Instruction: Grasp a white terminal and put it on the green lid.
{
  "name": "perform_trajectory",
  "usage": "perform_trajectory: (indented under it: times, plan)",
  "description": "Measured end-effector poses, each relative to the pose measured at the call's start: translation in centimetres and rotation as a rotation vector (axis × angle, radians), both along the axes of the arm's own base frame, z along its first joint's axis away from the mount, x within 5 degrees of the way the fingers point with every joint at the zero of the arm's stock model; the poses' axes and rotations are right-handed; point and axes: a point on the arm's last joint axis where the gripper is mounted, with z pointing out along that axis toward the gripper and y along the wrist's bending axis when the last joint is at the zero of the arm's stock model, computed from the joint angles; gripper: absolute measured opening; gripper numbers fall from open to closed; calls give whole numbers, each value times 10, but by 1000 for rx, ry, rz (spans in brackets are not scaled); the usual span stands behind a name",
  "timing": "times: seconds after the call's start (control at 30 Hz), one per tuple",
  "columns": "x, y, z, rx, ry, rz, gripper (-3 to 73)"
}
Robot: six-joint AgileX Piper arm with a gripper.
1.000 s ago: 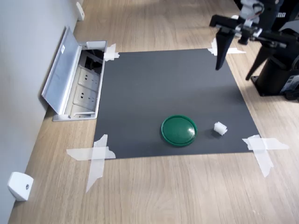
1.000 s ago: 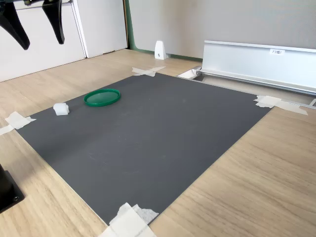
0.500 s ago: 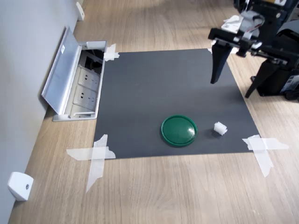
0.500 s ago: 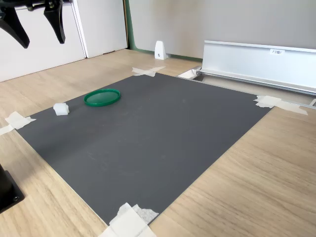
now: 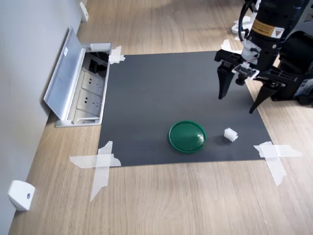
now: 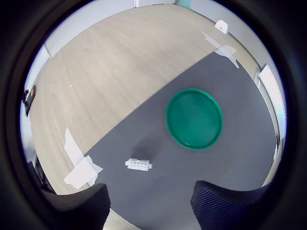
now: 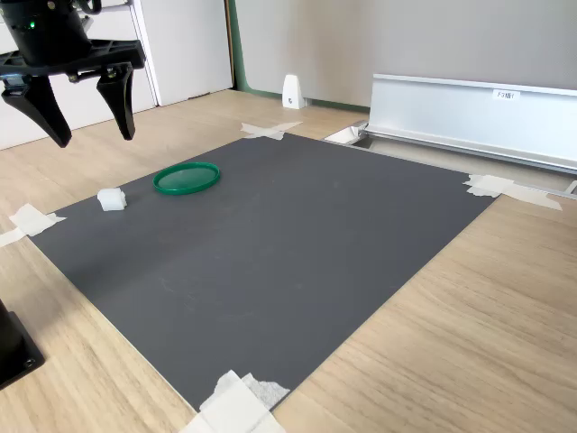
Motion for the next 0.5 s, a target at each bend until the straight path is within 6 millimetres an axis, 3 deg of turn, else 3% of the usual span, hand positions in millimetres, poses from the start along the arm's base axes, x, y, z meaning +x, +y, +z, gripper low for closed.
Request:
perform_trajectory:
  times: [0.3,0.5]
  plan:
    - [-7,14,-2,28,28,1,711]
    - [6,22,-24,-25,84,-16,711]
